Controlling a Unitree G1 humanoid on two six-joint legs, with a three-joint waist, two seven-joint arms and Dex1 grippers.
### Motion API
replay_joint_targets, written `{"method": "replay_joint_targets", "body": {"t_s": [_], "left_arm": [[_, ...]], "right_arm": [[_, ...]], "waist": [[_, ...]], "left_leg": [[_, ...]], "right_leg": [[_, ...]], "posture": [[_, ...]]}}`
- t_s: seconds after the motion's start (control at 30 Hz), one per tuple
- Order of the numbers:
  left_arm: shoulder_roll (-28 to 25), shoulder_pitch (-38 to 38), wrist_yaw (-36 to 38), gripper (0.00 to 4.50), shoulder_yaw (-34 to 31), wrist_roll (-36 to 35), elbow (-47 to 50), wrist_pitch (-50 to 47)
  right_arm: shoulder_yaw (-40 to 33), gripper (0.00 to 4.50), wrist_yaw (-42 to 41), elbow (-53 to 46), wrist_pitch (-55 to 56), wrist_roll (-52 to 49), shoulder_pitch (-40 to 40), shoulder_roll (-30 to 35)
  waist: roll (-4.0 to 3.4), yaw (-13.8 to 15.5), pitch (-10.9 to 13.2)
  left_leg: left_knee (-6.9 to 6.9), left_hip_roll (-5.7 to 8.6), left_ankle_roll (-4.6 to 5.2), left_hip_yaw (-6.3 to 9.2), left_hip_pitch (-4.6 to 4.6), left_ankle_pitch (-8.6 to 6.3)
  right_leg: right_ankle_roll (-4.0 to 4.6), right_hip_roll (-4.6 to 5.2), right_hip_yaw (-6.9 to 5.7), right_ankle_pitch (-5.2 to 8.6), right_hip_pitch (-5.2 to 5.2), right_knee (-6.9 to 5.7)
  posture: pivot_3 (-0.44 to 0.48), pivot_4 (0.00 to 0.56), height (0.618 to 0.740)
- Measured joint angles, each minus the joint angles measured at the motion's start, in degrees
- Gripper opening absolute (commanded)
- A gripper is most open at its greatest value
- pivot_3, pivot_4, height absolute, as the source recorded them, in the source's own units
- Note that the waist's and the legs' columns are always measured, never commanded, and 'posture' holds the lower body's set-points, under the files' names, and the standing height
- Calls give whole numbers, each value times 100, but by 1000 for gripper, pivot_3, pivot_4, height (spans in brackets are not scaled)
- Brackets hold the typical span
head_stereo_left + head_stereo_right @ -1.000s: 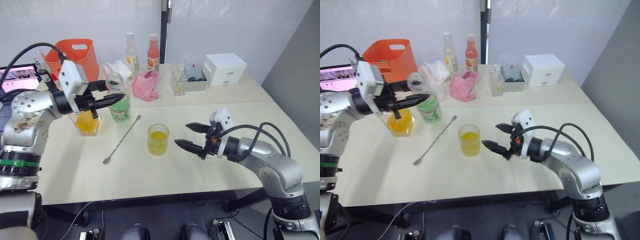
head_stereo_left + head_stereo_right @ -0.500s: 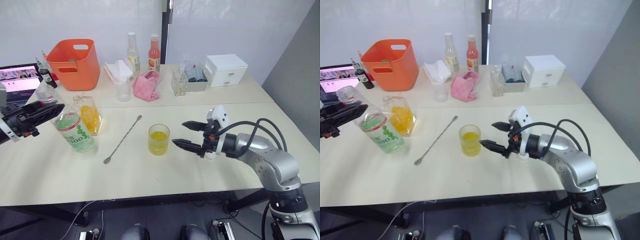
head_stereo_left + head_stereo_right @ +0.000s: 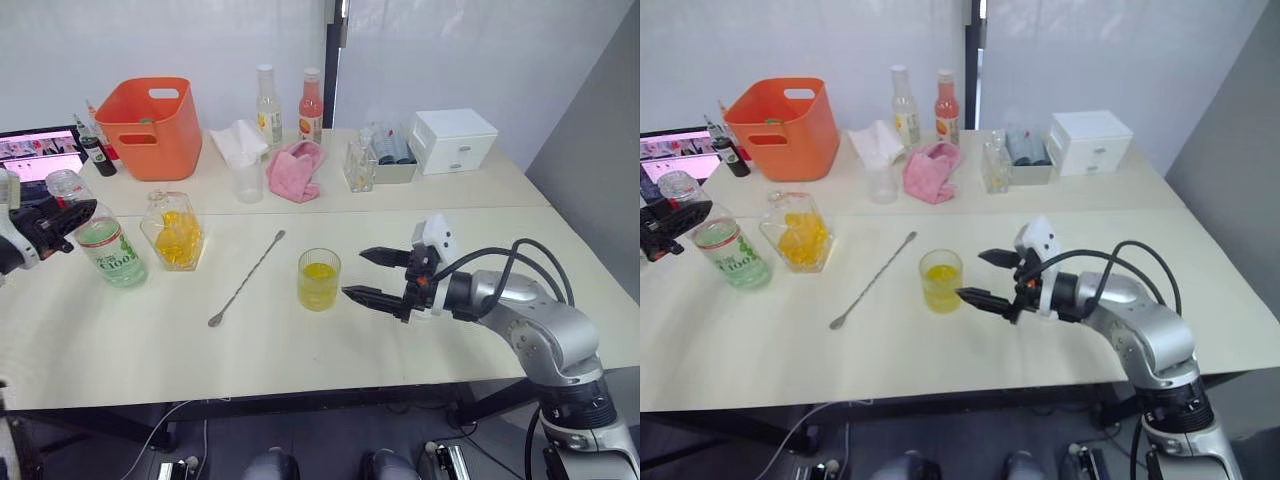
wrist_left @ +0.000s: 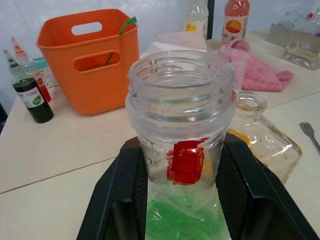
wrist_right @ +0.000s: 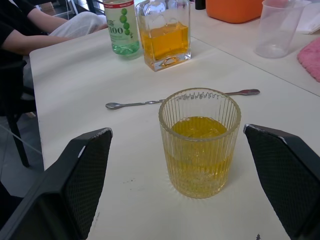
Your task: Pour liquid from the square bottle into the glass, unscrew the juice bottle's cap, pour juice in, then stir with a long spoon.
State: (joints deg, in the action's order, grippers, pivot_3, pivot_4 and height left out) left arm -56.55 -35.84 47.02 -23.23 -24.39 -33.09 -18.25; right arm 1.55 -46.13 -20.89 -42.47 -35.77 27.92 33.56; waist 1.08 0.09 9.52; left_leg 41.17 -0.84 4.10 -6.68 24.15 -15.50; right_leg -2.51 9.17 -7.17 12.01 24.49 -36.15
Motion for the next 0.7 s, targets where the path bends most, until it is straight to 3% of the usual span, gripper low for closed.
{"method": "replay_joint_targets", "body": {"t_s": [0.2,0.47,0.57,0.7], "left_arm": [[114,-560,-58,1454,208,385,-897,572],[117,-711,-2,1454,208,404,-1270,769],[124,-733,33,2782,202,397,-1282,757],[194,-737,26,4010,178,387,-1285,727]], "right_arm": [[-8,4459,64,-140,-91,-69,-117,3],[-19,4459,172,-217,-151,-106,-160,7],[-27,4500,210,-217,-151,-106,-164,8],[-28,4500,247,-218,-151,-107,-166,8]], "waist": [[12,-45,-3],[14,-54,-4],[14,-53,-4],[14,-53,-4]], "left_leg": [[-5,-1,0,-1,0,0],[-3,-2,1,1,-1,0],[-3,-2,1,1,-1,0],[-2,-2,1,1,0,0]], "right_leg": [[0,0,0,0,2,1],[0,2,2,0,2,-2],[0,2,2,0,2,-3],[0,2,1,0,2,-2]], "posture": [[0,150,713],[0,150,713],[0,150,713],[0,150,713]]}}
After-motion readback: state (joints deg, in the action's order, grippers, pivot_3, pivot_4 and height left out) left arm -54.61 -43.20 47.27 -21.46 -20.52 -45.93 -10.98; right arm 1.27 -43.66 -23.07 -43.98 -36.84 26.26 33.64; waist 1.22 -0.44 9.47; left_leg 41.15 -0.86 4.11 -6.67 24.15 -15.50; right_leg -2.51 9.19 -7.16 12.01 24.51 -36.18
